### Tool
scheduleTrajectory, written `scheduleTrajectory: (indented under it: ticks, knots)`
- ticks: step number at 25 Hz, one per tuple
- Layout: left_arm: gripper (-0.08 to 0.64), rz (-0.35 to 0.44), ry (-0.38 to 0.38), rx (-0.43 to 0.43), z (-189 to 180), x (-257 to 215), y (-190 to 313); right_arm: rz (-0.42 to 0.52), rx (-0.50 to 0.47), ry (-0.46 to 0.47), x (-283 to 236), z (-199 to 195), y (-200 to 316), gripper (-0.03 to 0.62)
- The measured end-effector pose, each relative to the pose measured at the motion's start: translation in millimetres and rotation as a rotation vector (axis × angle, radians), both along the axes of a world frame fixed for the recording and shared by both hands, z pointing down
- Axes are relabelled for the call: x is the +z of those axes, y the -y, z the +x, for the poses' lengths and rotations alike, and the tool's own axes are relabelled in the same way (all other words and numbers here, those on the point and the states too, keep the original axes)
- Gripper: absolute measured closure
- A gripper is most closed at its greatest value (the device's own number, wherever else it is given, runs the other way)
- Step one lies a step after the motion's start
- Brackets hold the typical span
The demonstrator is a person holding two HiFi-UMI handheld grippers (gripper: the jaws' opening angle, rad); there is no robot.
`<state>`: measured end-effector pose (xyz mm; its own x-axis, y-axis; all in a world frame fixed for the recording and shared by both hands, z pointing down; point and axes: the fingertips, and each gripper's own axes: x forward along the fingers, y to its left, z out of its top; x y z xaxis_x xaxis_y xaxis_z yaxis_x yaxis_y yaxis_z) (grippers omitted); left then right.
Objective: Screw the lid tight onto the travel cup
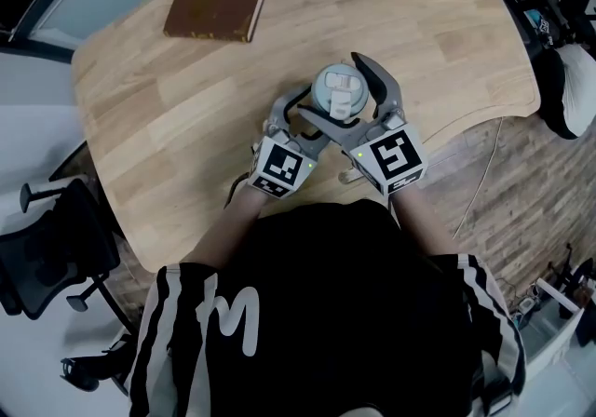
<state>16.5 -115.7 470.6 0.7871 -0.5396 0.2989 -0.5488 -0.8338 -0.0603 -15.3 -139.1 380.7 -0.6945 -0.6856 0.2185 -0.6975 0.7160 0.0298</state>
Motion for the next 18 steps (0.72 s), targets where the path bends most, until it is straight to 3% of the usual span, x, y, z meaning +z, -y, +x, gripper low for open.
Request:
scheduleTrajectory:
  ticks: [10,18]
  knots:
    - [0.221,0.035,0.009,-0.029,-14,-14,-4,-0.001,-0.077,0.040,-12,0,-7,0.104]
    - [0.221,0.055,-0.047,-0.072,-43,-49,-5,-0.003,-0.124,0.097,-34,6,-14,0.104]
